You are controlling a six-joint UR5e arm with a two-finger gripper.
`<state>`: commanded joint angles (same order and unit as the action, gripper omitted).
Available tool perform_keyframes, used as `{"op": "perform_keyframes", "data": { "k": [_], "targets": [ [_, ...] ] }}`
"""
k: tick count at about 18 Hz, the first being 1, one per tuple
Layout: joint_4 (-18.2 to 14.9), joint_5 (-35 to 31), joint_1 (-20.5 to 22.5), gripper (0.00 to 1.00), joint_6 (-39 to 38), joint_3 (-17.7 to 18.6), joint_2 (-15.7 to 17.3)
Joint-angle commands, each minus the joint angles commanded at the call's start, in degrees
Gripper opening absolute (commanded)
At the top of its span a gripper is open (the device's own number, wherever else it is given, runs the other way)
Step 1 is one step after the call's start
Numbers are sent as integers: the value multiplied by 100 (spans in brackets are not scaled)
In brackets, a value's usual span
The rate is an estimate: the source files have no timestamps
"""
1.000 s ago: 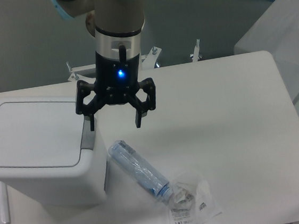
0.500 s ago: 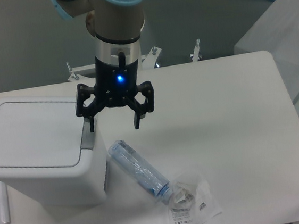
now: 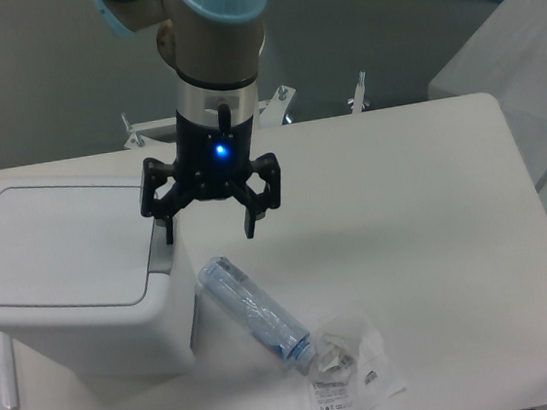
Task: Open the trash can
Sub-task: 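Lower the gripper finger against the lid edge and hold position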
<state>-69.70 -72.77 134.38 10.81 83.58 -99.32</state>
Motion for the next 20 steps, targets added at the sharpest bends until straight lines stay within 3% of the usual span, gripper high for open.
{"op": "perform_keyframes", "data": {
  "k": [20],
  "targets": [
    [9,9,-9,100,17,79,-9]
  ]
}}
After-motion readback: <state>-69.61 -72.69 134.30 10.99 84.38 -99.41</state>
